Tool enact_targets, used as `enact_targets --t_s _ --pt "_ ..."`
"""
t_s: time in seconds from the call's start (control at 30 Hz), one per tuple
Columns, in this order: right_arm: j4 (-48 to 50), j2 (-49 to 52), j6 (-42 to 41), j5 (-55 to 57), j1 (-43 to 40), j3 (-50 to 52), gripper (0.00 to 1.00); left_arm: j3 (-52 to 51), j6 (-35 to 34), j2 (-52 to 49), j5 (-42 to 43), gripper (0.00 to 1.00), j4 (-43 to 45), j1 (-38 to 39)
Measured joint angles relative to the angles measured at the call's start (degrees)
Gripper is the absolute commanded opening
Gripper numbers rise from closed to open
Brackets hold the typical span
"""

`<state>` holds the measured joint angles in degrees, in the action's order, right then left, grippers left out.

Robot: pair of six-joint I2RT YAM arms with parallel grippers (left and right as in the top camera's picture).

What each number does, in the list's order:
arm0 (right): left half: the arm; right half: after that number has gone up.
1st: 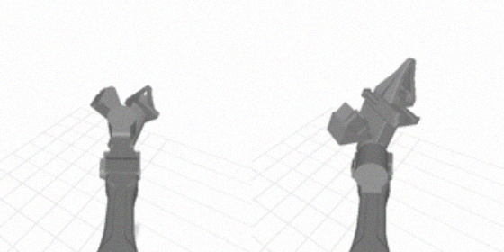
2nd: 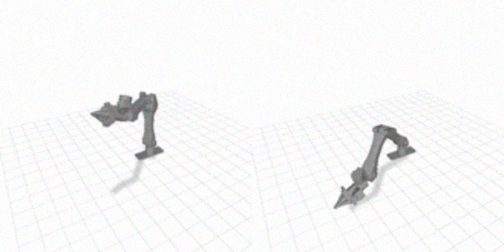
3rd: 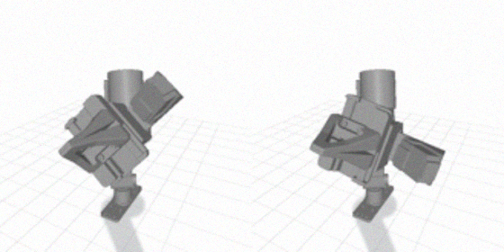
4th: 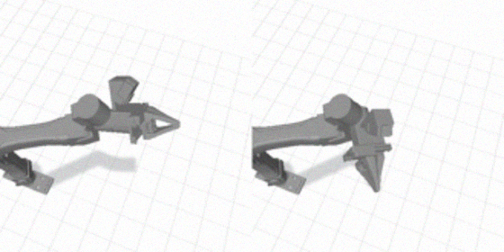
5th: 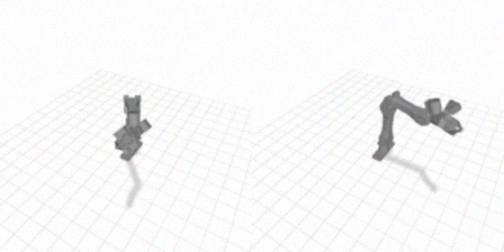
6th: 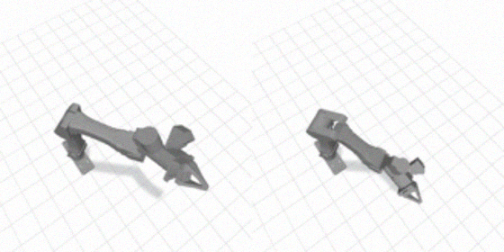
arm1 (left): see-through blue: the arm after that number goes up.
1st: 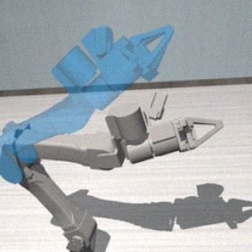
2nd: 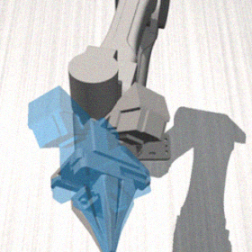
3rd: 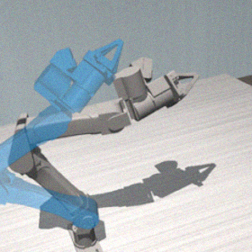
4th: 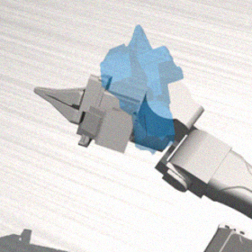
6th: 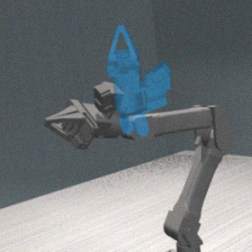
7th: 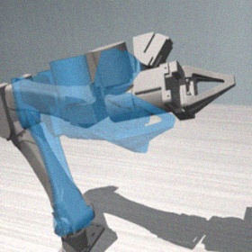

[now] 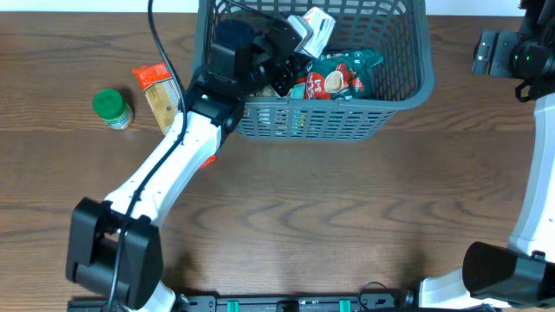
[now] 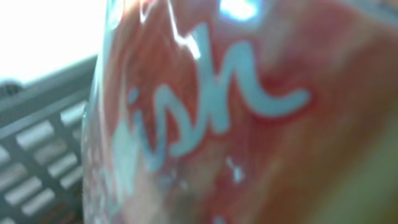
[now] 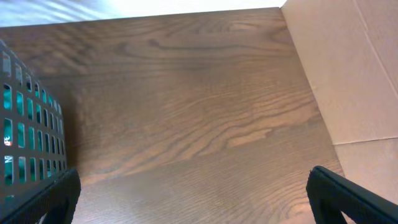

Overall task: Pack container
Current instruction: 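Lift the tissue strip with the left gripper and carry it over the basket, then release the tissue strip into the basket and withdraw the left gripper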

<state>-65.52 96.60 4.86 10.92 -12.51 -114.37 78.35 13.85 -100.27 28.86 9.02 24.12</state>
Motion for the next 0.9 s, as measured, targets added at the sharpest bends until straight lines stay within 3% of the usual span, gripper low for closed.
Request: enact_targets --t_s 0.13,0.17,0.23,0.7,0.9 --pt "0.00 0.00 0.00 0.00 0.00 0.00 0.99 0.02 -1.27 -0.92 -2.45 0.74 -0.22 0.00" --pt "0.02 0.00 0.00 0.00 0.00 0.00 0.99 0.20 -1.49 -0.92 -2.75 0.96 -0.11 0.00" --pt "0.00 0.00 0.00 0.00 0.00 0.00 0.99 1.07 -2.10 -0.92 -3.21 1.00 0.22 0.00" --pt "0.02 0.00 0.00 0.00 0.00 0.00 0.99 6.08 -3.76 2.05 -4.35 0.99 -0.24 0.00" --pt "0.02 0.00 0.00 0.00 0.00 0.00 0.99 6.51 -2.10 8.79 -16.63 0.99 -7.87 0.09"
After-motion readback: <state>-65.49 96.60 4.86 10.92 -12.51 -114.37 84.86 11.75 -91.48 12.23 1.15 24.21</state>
